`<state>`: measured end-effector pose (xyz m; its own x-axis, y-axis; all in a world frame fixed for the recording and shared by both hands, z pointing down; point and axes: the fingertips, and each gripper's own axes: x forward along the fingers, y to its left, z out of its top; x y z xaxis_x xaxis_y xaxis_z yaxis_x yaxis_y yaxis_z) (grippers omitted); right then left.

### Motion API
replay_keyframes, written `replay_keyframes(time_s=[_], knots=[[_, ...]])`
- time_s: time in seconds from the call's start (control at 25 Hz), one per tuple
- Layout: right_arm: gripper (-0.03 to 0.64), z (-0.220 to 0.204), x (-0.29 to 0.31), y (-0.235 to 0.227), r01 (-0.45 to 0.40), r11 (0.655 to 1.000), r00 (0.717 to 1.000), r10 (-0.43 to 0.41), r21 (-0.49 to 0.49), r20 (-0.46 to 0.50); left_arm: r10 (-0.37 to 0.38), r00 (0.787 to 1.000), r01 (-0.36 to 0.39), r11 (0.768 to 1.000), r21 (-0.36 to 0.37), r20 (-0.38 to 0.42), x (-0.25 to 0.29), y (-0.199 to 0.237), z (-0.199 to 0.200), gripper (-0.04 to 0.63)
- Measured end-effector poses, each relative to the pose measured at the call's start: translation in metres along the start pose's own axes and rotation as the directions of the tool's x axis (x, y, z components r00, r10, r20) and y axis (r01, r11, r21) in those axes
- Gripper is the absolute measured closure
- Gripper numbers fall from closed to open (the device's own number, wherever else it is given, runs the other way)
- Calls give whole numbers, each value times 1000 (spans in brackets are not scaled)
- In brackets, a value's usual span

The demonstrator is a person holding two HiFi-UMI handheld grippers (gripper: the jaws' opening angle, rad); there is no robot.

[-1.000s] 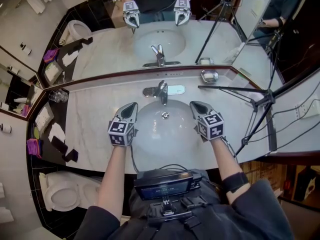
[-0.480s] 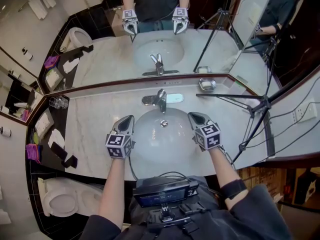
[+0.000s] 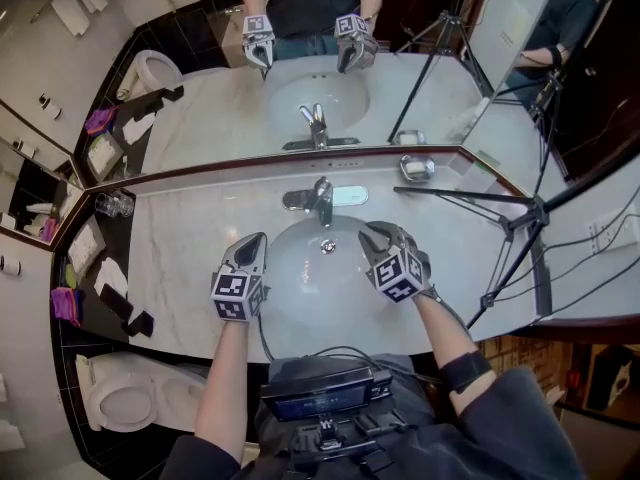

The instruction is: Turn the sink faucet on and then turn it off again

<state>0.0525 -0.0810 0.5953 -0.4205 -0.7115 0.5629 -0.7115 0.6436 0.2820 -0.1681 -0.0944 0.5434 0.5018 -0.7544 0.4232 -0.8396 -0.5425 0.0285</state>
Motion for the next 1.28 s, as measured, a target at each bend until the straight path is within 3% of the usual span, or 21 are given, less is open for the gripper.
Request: replay_keyframes(time_s=[0.08, 0.28, 0.36, 0.76, 0.92, 1.08, 1.28], knots=[[442, 2, 14, 4, -8, 996, 1000, 6, -91, -15, 1, 1000, -1, 1000, 0, 0, 1, 0, 1, 595], [370, 13, 53, 2, -2, 964, 999, -7, -266, -31, 13, 1000, -13, 1000, 18, -2, 4, 4, 2, 595], [301, 16, 68, 1, -7, 945, 999, -7, -326, -42, 21, 1000, -21, 999, 48, -5, 6, 5, 3, 595], [301, 41, 133, 10, -20, 825, 1000, 5, -565, -29, 12, 999, -8, 997, 73, -51, 19, 5, -14, 595], [302, 40, 153, 17, -36, 795, 999, 19, -606, -35, -13, 998, 18, 997, 74, -60, 22, 1, -16, 595], [304, 33, 167, 24, -64, 756, 998, 34, -652, -59, 11, 999, -7, 997, 77, -53, 23, 11, -23, 595], [335, 31, 186, 31, -96, 737, 995, 50, -669, -87, -4, 998, 9, 997, 76, -68, 23, 10, -23, 595]])
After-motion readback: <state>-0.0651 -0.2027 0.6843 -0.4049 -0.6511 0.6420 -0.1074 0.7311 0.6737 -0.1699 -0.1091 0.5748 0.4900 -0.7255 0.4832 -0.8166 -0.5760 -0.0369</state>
